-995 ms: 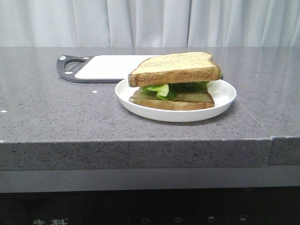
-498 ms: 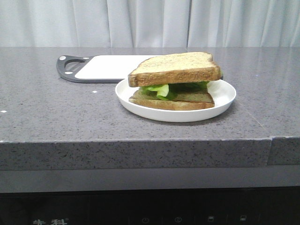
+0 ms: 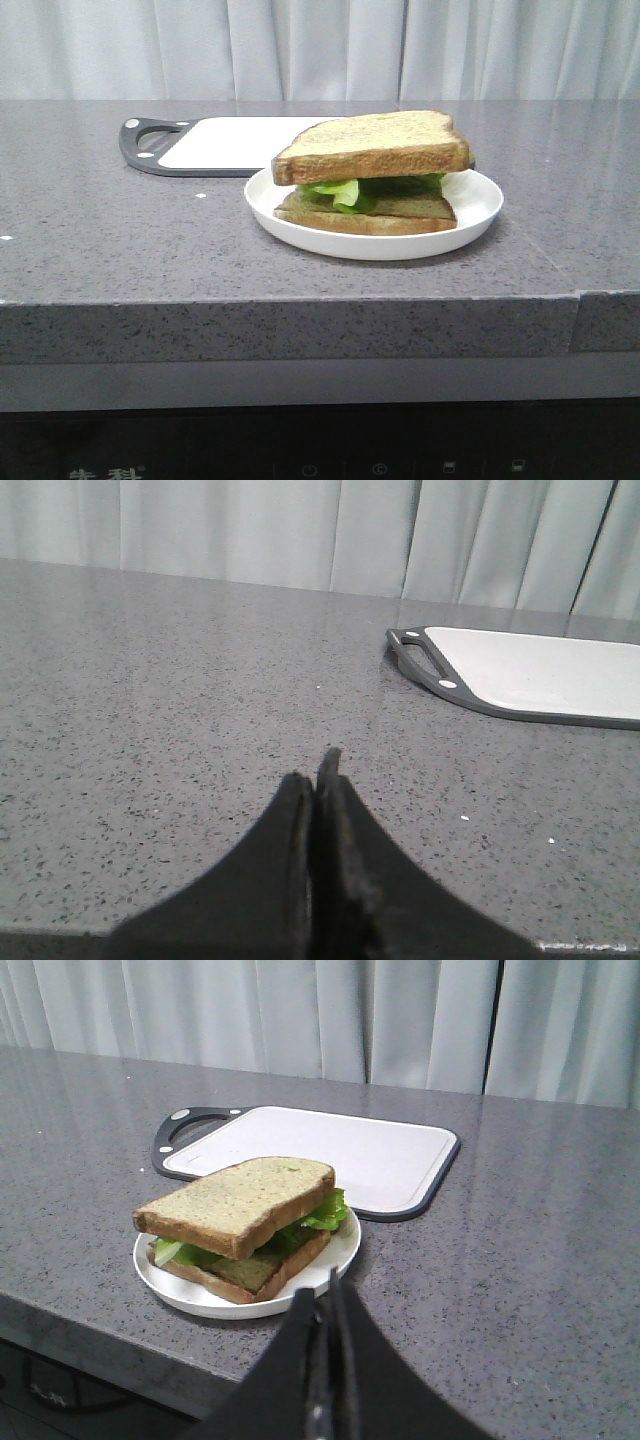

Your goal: Left arm grabs bread, right arm adds lettuce

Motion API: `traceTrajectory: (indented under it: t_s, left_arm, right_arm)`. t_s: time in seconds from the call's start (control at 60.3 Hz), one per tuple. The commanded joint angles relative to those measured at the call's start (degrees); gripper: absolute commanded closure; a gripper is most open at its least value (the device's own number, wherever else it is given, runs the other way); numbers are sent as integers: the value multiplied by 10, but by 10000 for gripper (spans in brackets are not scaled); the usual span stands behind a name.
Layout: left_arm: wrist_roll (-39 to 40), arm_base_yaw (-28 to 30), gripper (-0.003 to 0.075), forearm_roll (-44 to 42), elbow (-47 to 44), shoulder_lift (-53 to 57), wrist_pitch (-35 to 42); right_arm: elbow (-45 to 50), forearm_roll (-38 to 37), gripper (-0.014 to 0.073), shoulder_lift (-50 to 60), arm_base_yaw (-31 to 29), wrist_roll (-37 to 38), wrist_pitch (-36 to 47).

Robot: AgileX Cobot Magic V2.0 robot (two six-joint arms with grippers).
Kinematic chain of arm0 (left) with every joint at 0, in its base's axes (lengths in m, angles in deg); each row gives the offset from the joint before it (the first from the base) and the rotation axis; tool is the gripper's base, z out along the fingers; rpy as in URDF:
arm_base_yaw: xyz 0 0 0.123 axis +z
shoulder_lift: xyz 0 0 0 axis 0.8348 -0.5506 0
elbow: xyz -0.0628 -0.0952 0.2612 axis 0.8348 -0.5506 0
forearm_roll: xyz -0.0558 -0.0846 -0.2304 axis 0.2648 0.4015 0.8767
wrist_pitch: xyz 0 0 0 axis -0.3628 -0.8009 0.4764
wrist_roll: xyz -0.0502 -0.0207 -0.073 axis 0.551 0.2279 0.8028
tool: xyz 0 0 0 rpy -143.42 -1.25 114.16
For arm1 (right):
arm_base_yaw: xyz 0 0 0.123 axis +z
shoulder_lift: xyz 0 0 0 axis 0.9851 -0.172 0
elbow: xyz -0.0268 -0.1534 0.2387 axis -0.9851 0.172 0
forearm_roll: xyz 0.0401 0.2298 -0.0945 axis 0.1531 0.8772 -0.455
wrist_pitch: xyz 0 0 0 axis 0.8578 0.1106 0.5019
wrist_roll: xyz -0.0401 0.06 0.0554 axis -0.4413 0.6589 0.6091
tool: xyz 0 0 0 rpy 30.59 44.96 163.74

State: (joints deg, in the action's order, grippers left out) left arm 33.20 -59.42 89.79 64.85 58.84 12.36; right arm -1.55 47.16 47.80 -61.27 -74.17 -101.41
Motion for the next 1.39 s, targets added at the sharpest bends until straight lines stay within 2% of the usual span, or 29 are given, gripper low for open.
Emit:
traceTrajectory:
  t_s: [0.0, 0.481, 0.564, 0.647, 0.746, 0.979, 1.111, 1.377]
  left_arm:
    - [6, 1, 741, 6, -3, 12, 52]
    - [6, 1, 741, 6, -3, 12, 52]
    - [6, 1, 741, 6, -3, 12, 52]
    - [6, 1, 741, 6, -3, 12, 52]
    - [6, 1, 741, 6, -3, 12, 52]
    - [6, 1, 741, 6, -3, 12, 52]
    - [6, 1, 741, 6, -3, 11, 52]
    - [6, 1, 741, 6, -3, 11, 53]
  right_arm:
    - [-16, 1, 654, -7, -3, -3, 46]
    - [-15, 1, 654, -7, -3, -3, 52]
    - [2, -8, 654, -7, -4, -3, 76]
    - [33, -17, 654, -6, -26, -1, 117]
    - [82, -20, 654, -5, -79, 1, 166]
    - [175, -21, 654, 31, -167, 22, 188]
    - [201, -22, 654, 30, -180, 60, 214]
    - [200, -26, 654, 30, -180, 61, 209]
